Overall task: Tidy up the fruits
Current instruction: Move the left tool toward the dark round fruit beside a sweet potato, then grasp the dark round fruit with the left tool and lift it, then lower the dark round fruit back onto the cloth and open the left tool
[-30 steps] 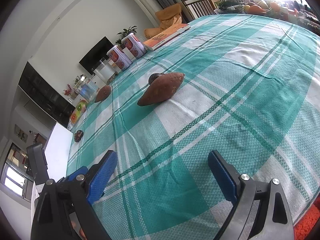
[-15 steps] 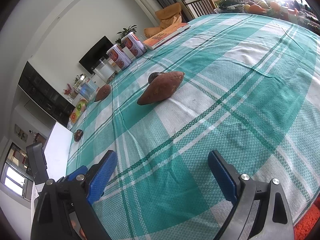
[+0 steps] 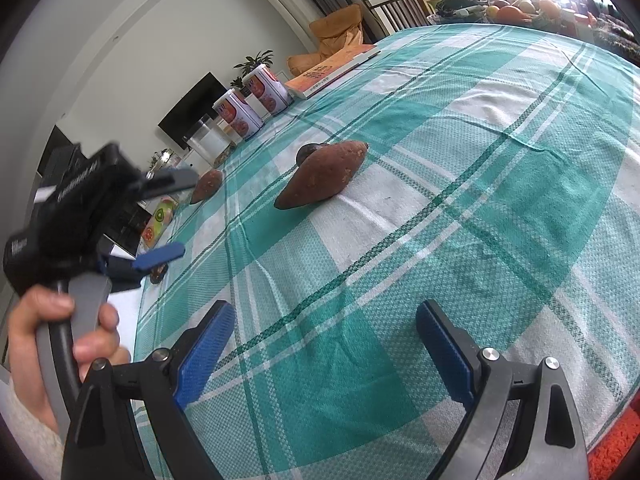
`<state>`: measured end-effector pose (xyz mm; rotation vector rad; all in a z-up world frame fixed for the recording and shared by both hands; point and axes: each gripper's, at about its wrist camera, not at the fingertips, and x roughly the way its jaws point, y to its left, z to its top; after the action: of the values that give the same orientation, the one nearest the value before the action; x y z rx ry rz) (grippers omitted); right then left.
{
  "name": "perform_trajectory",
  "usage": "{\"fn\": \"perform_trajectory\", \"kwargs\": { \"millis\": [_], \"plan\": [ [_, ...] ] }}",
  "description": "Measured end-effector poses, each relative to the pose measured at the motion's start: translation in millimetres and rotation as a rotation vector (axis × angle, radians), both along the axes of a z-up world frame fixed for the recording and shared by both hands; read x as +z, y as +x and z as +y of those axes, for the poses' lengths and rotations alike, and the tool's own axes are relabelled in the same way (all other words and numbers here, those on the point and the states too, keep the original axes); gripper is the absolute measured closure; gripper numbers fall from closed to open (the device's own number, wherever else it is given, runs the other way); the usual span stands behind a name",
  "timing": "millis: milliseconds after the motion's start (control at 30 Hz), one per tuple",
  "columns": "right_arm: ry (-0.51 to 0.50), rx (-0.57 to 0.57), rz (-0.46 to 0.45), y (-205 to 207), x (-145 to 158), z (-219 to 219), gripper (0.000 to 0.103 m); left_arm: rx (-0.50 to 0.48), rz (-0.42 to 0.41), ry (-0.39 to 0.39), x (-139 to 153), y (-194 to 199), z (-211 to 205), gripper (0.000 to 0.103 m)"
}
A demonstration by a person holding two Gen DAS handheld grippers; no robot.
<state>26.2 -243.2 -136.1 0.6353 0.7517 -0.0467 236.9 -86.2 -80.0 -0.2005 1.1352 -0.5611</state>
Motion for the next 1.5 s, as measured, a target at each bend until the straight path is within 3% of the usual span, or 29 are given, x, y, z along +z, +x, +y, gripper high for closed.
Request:
{"fn": "perform_trajectory", "kwargs": {
  "millis": [100, 167, 267, 300, 367, 500, 567, 633, 867, 967, 1100, 1267, 1400, 1500],
  "plan": [
    [-0.007, 0.001, 0.003, 0.3, 0.2, 0.9, 0.011, -0.084, -0.006, 0.040, 1.0, 15.1, -42.2, 0.003],
    [-0.006, 0.002, 0.003, 1.2, 0.2, 0.9, 0.011, -0.081, -0.005, 0.080, -4.8, 25.8, -61.5, 0.004],
    [0.000, 0.002, 0.001, 1.3, 0.0, 0.6, 0.011, -0.078, 0.035, 0.078, -17.6, 40.1, -79.4, 0.007],
    [0.002, 0.003, 0.001, 1.1, 0.0, 0.8, 0.011, -0.074, 0.052, 0.081, -22.2, 43.6, -84.0, 0.011],
    [0.006, 0.003, -0.001, 1.1, 0.0, 0.1, 0.011, -0.074, 0.083, 0.106, -31.3, 48.6, -93.0, 0.028],
    [0.011, 0.002, -0.003, 1.6, 0.0, -0.9, 0.011, -0.099, 0.095, 0.163, -41.0, 49.6, -106.8, 0.034],
    [0.014, 0.002, -0.004, 1.5, -0.5, -1.4, 0.010, -0.127, 0.093, 0.189, -43.3, 47.1, -111.4, 0.055],
    [0.016, 0.001, -0.005, 1.5, -0.4, -1.5, 0.010, -0.136, 0.087, 0.205, -44.7, 45.3, -111.6, 0.060],
    [0.010, 0.002, -0.003, 1.5, -1.0, -1.1, 0.010, -0.021, 0.056, 0.118, -31.2, 40.3, -66.0, 0.061],
    [0.014, 0.003, -0.003, 1.5, -1.0, -1.4, 0.010, -0.005, -0.015, 0.136, -10.6, 20.8, -38.3, 0.061],
    [0.005, 0.004, 0.001, 2.4, -0.4, -0.2, 0.010, 0.048, -0.059, 0.103, 12.1, -16.9, 16.5, 0.061],
    [-0.006, 0.008, 0.006, 3.5, -0.5, 1.7, 0.010, 0.135, -0.140, 0.181, 16.9, -78.4, 69.6, 0.061],
    [-0.018, 0.009, 0.010, 3.2, -0.3, 3.5, 0.010, 0.219, -0.178, 0.247, 3.1, -112.2, 99.7, 0.061],
    [-0.030, 0.012, 0.015, 3.7, -0.2, 4.5, 0.010, 0.280, -0.184, 0.251, -11.0, -123.0, 116.4, 0.061]
  ]
}}
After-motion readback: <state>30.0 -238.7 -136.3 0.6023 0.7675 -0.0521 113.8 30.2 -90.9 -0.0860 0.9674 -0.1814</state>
